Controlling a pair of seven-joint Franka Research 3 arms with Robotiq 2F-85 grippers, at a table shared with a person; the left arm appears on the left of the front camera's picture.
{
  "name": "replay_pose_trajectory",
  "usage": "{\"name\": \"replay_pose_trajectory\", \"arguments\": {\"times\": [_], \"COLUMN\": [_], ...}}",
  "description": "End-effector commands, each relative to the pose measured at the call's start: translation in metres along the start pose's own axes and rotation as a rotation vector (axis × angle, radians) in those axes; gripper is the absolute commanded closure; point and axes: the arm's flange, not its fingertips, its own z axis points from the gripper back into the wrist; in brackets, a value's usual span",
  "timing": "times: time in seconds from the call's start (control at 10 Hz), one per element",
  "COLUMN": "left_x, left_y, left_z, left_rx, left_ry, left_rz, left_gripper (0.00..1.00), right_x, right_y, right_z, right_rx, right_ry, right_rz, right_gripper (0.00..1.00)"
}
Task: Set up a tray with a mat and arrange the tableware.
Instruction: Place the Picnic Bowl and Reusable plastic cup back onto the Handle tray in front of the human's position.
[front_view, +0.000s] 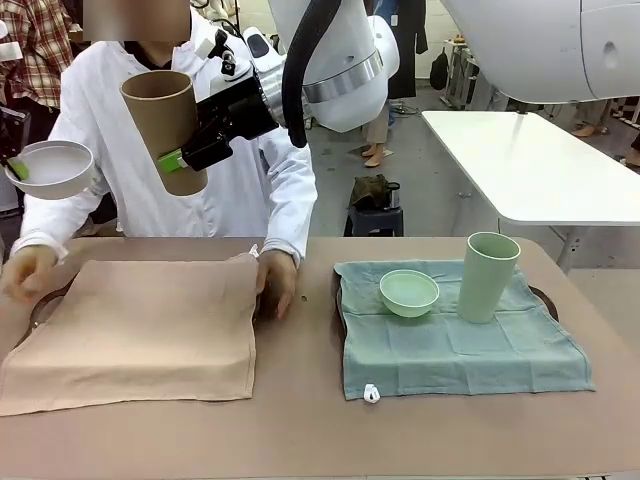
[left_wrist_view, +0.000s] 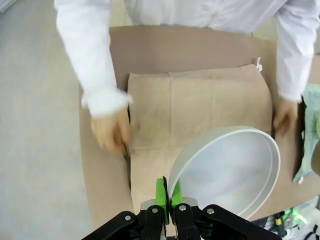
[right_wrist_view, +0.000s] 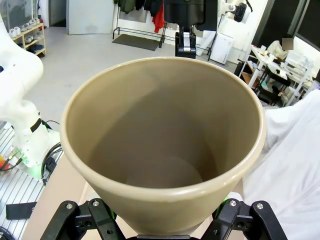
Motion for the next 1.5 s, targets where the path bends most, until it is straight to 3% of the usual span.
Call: {"name": "replay_pose_trajectory", "arguments": {"times": [0.0, 1.2, 1.3, 1.4], "left_x": [-0.001, -0.001, 0.000, -0.002], "left_y": [0.000, 0.000, 0.000, 0.010], "left_z": [0.000, 0.000, 0.000, -0.024], "left_rx": [-0.003, -0.003, 0.000, -0.069], "left_ry": [-0.007, -0.007, 0.000, 0.036], "left_rz": [-0.004, -0.004, 0.000, -0.035], "left_gripper": [1.00, 1.00, 0.96, 0.96], "right_x": [0.002, 0.002, 0.000, -0.022], "right_y": [0.000, 0.000, 0.000, 0.001], "right_z": [-0.001, -0.001, 0.000, -0.007], "right_rx": [-0.001, -0.001, 0.000, 0.021], "right_ry": [0.000, 0.000, 0.000, -0.025], "right_rz": [0.003, 0.003, 0.000, -0.006], "right_gripper": [1.00, 1.00, 0.17, 0.17]}}
